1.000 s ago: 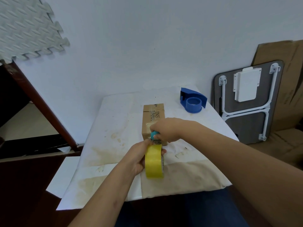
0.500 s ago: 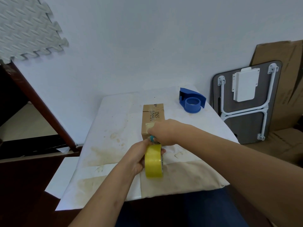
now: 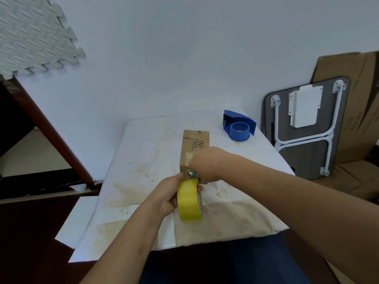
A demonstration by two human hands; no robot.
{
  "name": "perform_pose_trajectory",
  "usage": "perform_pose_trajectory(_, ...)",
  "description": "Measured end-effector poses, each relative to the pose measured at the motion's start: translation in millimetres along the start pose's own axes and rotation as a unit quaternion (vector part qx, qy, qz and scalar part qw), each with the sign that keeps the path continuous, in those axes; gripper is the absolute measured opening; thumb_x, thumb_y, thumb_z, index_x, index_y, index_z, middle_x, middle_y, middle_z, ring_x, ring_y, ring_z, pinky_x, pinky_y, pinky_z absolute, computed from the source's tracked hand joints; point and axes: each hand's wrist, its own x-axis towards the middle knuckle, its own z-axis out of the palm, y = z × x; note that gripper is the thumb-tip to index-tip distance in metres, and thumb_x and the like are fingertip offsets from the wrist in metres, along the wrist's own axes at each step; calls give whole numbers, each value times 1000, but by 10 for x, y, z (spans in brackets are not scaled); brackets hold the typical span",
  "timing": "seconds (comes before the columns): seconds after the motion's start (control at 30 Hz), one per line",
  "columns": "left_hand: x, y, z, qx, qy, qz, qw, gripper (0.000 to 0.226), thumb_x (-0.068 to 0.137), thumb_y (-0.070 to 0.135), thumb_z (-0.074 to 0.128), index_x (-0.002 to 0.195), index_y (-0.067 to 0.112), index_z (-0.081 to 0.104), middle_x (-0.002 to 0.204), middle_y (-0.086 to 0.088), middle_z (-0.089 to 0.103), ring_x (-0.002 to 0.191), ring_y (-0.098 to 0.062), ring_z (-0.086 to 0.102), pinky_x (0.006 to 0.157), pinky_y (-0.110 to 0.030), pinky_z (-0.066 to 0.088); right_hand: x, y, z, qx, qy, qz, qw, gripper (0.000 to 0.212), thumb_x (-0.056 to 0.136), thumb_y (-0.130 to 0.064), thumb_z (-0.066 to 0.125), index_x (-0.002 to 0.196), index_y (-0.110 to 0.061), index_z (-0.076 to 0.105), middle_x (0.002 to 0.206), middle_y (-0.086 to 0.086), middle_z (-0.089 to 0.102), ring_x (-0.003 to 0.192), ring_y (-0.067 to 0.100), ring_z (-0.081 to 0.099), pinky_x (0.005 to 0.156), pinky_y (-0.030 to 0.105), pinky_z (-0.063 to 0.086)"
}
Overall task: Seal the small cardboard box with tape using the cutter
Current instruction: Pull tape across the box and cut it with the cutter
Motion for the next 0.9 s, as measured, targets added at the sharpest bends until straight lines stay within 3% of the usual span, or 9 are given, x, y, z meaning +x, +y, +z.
perform_pose_trajectory(0.13, -44, 26, -60, -12, -3, -18, 1000, 34, 90, 2, 53, 119, -13, 59, 77, -23, 72, 49, -23, 68, 52, -30, 60, -25, 94, 96, 12, -1, 3, 1000, 27, 91, -18, 56, 117, -12, 60, 97, 5, 58, 69, 18, 52, 53, 29, 41)
perform_pose_trajectory(0.23, -54, 32, -101, -8, -14, -31, 999, 28, 91, 3, 49, 112, -12, 60, 69, -22, 73, 45, -22, 64, 51, -28, 59, -16, 145, 209, 54, -8, 8, 999, 32, 93, -21, 53, 125, -15, 55, 112, 8, 59, 84, 21, 57, 63, 31, 44)
perform_pose_trajectory(0.33, -65, 26, -122, 10, -30, -35, 999, 25, 92, 7, 50, 106, -9, 63, 71, -20, 74, 47, -20, 65, 55, -28, 59, -49, 188, 224, 111, -14, 15, 994, 28, 96, -22, 48, 122, -15, 53, 113, 7, 59, 81, 20, 53, 65, 32, 44)
perform_pose_trajectory(0.43, -85, 23, -144, 44, -37, -29, 998, 19, 92, 11, 56, 102, -2, 66, 73, -16, 76, 53, -20, 69, 57, -29, 60, -129, 286, 274, 239, 7, 26, 971, 20, 97, -24, 43, 111, -14, 54, 100, 5, 64, 74, 18, 62, 68, 32, 50)
perform_pose_trajectory(0.53, -70, 13, -196, 86, -35, 9, 996, 23, 89, 18, 65, 109, 6, 67, 87, -13, 74, 67, -20, 69, 63, -32, 59, -250, 347, 409, 478, 61, 29, 876, 16, 99, -24, 45, 106, -15, 56, 87, 5, 68, 67, 16, 70, 61, 22, 51)
perform_pose_trajectory(0.63, -76, 6, -211, 97, -46, 40, 993, 11, 93, 19, 62, 100, 15, 69, 89, -8, 72, 65, -15, 68, 54, -25, 58, -421, 321, 477, 715, 80, 18, 694, 19, 100, -22, 47, 115, -14, 57, 96, 12, 72, 76, 17, 71, 60, 16, 53)
perform_pose_trajectory(0.7, -94, 10, -177, 92, -55, 50, 993, 12, 94, 17, 60, 103, 15, 68, 94, -10, 73, 69, -17, 70, 59, -27, 60, -534, 288, 523, 792, 60, -3, 607, 25, 100, -23, 48, 122, -15, 56, 111, 12, 70, 92, 22, 72, 73, 21, 58)
perform_pose_trajectory(0.8, -117, -20, -93, 66, -63, 61, 994, 23, 94, 9, 58, 116, 10, 62, 108, -17, 70, 77, -21, 71, 66, -32, 61, -694, 232, 654, 826, 62, -7, 560, 24, 98, -26, 50, 121, -22, 58, 119, 3, 65, 106, 19, 68, 87, 27, 57)
perform_pose_trajectory(0.9, -124, -91, 0, 29, -70, 73, 994, 26, 94, 4, 56, 120, 7, 58, 107, -16, 72, 72, -20, 74, 58, -30, 61, -840, 171, 806, 848, 103, 15, 520, 17, 98, -28, 50, 112, -29, 61, 118, -2, 63, 110, 18, 67, 99, 34, 52)
